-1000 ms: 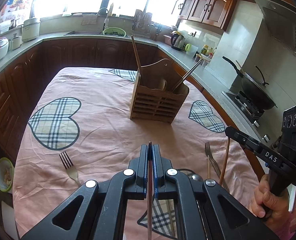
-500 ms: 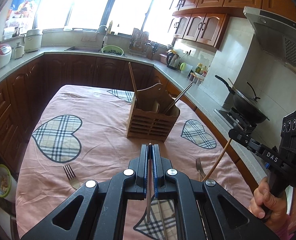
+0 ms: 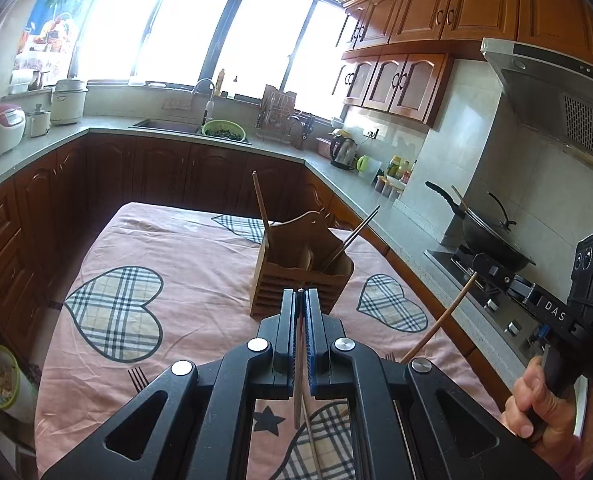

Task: Organize utensils
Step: 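Lift both chopsticks and carry them with both tools over the wooden holder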

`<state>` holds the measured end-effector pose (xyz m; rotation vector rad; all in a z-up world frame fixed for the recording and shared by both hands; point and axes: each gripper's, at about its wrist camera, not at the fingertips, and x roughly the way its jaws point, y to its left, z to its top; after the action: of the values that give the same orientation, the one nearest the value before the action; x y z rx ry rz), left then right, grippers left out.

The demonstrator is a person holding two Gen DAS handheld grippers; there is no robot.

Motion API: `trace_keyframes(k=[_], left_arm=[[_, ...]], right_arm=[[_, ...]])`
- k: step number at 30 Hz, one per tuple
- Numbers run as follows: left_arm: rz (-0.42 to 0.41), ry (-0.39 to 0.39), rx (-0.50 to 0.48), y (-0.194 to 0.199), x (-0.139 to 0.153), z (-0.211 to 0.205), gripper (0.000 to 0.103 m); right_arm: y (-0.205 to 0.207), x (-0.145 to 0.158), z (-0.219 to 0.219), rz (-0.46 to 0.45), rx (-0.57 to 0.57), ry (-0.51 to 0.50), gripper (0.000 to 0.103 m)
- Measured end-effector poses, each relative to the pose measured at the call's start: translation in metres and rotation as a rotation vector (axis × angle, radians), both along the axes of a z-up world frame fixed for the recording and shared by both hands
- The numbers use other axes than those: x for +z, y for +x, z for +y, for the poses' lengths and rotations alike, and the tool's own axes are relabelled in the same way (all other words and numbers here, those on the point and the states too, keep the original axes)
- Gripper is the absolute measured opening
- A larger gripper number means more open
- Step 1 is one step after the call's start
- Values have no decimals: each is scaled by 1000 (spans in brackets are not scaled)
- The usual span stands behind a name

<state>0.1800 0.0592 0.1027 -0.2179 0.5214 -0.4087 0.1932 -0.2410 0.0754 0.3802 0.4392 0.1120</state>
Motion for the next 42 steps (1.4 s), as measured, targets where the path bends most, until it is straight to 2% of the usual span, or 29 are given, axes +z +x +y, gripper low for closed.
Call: trace_keyframes(k=[13, 23, 32, 42], left_arm=[[-78, -19, 19, 31, 19, 5, 3], [-131, -21, 31, 63, 28, 2, 3], [-182, -18, 42, 105, 35, -10, 3], [-180, -45, 71, 172, 23, -24, 3]], right_arm=[[18, 23, -14, -84, -42, -10, 4], [46, 41, -30, -137, -75, -29, 4], [82, 50, -43, -169, -108, -49, 4], [122, 51, -63, -186, -146, -44, 4]])
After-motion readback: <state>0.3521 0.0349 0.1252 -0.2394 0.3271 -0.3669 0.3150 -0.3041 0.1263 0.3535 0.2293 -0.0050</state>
